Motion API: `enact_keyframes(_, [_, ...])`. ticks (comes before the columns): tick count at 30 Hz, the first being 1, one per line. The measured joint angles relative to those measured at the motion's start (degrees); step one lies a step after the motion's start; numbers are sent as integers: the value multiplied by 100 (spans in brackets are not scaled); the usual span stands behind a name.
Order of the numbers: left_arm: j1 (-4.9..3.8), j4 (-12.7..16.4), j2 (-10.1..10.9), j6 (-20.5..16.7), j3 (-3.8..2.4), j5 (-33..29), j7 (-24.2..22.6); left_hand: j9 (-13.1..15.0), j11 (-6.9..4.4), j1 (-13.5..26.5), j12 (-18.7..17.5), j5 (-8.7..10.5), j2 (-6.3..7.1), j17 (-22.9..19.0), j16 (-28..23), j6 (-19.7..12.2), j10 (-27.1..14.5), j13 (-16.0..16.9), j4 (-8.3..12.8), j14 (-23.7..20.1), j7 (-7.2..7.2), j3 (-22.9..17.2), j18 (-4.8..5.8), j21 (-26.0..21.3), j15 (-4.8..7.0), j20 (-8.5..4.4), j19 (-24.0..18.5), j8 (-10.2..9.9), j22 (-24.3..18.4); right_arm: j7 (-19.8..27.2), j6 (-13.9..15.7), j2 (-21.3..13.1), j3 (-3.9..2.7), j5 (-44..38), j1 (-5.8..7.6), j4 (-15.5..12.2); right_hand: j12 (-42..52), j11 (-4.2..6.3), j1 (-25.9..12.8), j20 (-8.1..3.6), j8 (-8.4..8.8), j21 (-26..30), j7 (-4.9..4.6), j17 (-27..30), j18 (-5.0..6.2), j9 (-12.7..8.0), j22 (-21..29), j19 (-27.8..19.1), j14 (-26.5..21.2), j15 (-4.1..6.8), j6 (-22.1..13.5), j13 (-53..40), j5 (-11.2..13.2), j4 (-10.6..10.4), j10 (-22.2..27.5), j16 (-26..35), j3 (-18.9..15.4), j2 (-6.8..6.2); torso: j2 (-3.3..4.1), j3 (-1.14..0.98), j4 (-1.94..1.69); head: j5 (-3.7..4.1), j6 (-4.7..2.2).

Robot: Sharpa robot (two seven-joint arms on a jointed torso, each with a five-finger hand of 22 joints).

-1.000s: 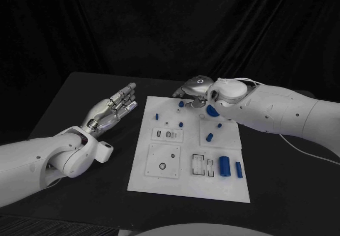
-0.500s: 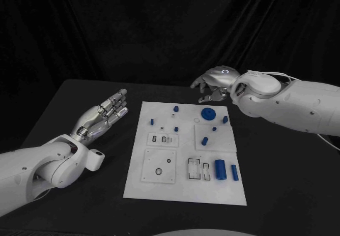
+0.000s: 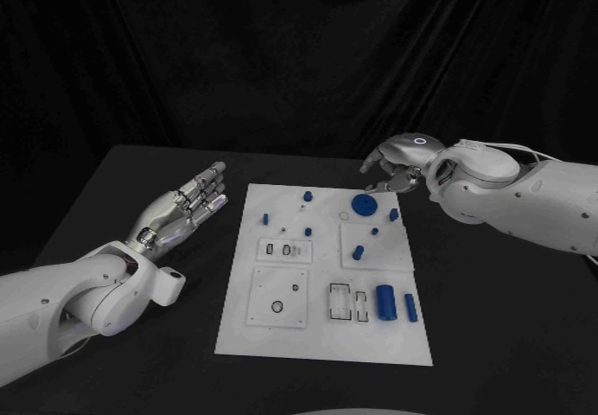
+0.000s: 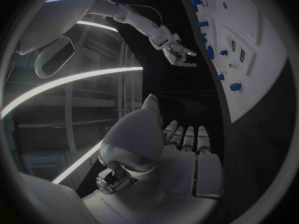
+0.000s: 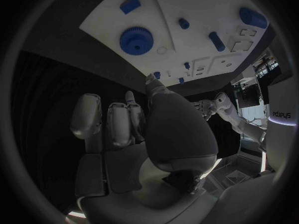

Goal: Assemble the parts on the task board

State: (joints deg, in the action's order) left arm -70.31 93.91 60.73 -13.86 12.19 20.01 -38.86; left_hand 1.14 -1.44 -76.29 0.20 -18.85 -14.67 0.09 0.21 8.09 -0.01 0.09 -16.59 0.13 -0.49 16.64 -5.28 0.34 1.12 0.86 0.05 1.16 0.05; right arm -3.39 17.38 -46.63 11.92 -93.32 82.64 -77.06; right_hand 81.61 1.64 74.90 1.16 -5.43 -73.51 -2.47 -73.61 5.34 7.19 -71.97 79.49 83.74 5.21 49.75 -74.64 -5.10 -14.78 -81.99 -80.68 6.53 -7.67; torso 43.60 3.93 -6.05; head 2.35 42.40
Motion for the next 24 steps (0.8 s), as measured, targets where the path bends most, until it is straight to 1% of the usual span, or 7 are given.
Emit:
enact_keyframes(2, [0, -12, -10, 14, 0, -1, 0, 0, 0, 0, 0, 0, 0, -1, 0, 0, 0, 0, 0, 0, 0, 0, 0, 0, 0, 0, 0, 0, 0, -47, -48, -9, 2, 16, -65, 18, 231, 6, -83, -4, 0, -184, -7, -111, 0, 23, -211, 92, 0, 0, 30, -30, 0, -49, -156, -258, 22, -40, -5, 2, 5, 1, 15])
enact_keyframes(4, [0, -23, -21, 27, 1, -1, 0, 0, 0, 0, 0, 0, 0, -3, 0, 0, 0, 0, -1, -14, 0, -1, 0, 0, -14, 0, 0, 0, 0, -82, -88, -15, 2, 30, -119, 35, 407, 21, -151, -7, 0, -349, -7, -133, -92, 37, -287, 180, 0, 0, 31, -32, -29, -80, -175, -452, 52, -62, -9, 2, 10, -9, 31])
enact_keyframes(6, [0, -33, -31, 39, 1, -2, 0, 0, 0, 0, 0, 0, 0, -3, 0, 0, 0, 0, -16, -21, 0, -16, 0, 0, -21, 0, 0, 0, 0, -103, -113, -15, 2, 36, -149, 51, 507, 21, -189, -15, 8, -456, -7, -134, -92, 38, -298, 235, 0, 0, 31, -32, -89, -89, -175, -562, 61, -68, -12, 0, 15, -21, 41])
enact_keyframes(10, [0, -52, -49, 65, 1, -3, 0, -1, 0, 0, 0, 0, 0, -4, 0, 0, 0, 1, -16, -21, 0, -16, 0, 0, -21, 39, -4, 0, 0, -145, -173, 8, 1, 51, -228, 118, 668, 21, -187, -24, 63, -638, -7, -134, -95, 33, -298, 303, 21, 21, 31, -31, -224, -111, -175, -746, 84, -69, -19, -4, 18, -37, 76])
enact_keyframes(11, [0, -56, -53, 69, 1, -3, 0, 0, 0, 0, 0, 0, 0, -4, 0, 0, 0, 1, -16, -21, 0, -16, 0, 0, -21, 42, -1, 0, 0, -152, -185, 18, 1, 53, -245, 134, 699, 21, -187, -46, 95, -674, 14, -134, -182, 24, -298, 325, 21, 21, 7, -31, -267, -122, -175, -774, 94, -69, -21, -4, 19, -37, 80])
enact_keyframes(14, [0, -63, -67, 89, 1, -4, 0, -1, 0, -1, 0, 0, -1, -4, 0, 0, 0, 1, -16, -20, 0, -16, 0, 0, -23, 42, -1, 0, 0, -171, -217, 58, 1, 58, -296, 192, 819, 21, -187, -44, 151, -796, -8, -133, -182, -38, -298, 405, 21, 21, -157, -31, -444, -97, -175, -917, 161, -69, -23, -4, 20, -37, 86])
enact_keyframes(24, [0, -76, -72, 144, 1, -4, 0, -1, 0, -46, 0, -67, 2, -3, 0, 0, 0, -3, 0, -21, 0, -32, 1, 0, -63, 82, -1, 0, 1, -214, -232, 231, 0, 69, -420, 381, 819, 21, -90, -44, 126, -797, -59, -133, -181, -41, -297, 405, 21, 21, -164, -30, -350, -67, -174, -918, 168, -52, -19, 3, 7, -23, 109])
